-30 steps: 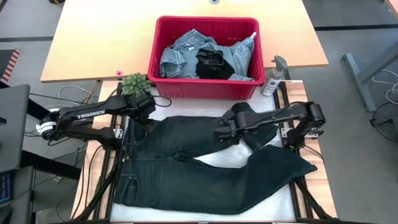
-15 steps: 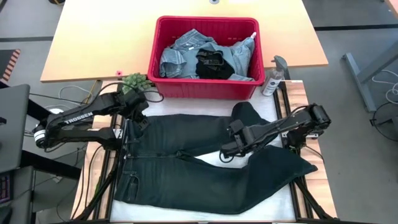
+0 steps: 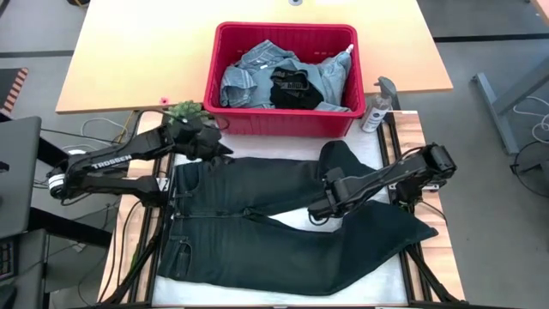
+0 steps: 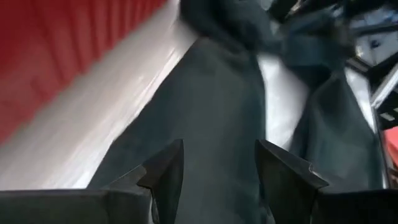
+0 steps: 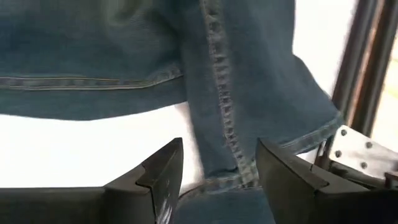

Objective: Fold Laundry from Bin
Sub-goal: Fold the black pants

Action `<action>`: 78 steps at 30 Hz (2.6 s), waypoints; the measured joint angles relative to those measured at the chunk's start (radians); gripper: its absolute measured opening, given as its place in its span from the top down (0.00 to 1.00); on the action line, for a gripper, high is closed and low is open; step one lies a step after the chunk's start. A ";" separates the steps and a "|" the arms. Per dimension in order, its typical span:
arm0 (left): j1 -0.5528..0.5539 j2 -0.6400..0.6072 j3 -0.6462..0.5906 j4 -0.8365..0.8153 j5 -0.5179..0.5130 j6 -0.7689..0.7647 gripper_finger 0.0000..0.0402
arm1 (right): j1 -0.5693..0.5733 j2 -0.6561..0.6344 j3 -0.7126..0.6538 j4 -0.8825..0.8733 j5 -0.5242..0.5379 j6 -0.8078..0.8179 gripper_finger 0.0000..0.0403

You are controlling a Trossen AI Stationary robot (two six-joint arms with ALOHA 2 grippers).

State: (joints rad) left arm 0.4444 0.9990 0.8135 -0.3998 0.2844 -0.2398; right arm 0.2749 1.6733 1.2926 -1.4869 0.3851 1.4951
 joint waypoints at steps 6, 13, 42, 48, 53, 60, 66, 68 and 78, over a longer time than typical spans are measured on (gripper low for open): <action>-0.067 0.150 -0.001 0.049 0.060 0.084 0.54 | -0.016 0.000 -0.102 0.026 -0.021 0.035 0.44; -0.106 0.341 -0.002 0.071 0.100 0.129 0.54 | -0.060 0.000 -0.199 0.127 -0.021 -0.086 0.44; -0.108 0.641 -0.002 0.182 0.017 0.168 0.54 | -0.171 0.000 -0.190 0.101 -0.111 -0.167 0.96; -0.110 0.641 -0.002 0.182 0.016 0.167 0.54 | -0.233 -0.043 -0.043 -0.062 -0.033 -0.022 0.96; -0.110 0.641 -0.002 0.172 0.015 0.167 0.54 | -0.277 -0.080 -0.034 -0.068 0.084 0.178 0.96; -0.110 0.640 -0.002 0.149 0.007 0.167 0.54 | -0.278 -0.202 -0.020 -0.084 0.361 0.430 0.96; -0.110 0.640 -0.002 0.146 0.005 0.168 0.54 | -0.349 -0.336 -0.020 -0.085 0.586 0.527 0.96; -0.110 0.640 -0.002 0.146 0.002 0.168 0.54 | -0.395 -0.362 -0.020 -0.083 0.621 0.520 0.96; -0.110 0.640 -0.002 0.137 -0.002 0.167 0.54 | -0.629 -0.412 -0.020 -0.084 0.528 0.303 0.91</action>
State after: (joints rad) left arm 0.3340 1.6390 0.8120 -0.2624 0.2829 -0.0723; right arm -0.3542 1.2617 1.2724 -1.5707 0.9132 1.7983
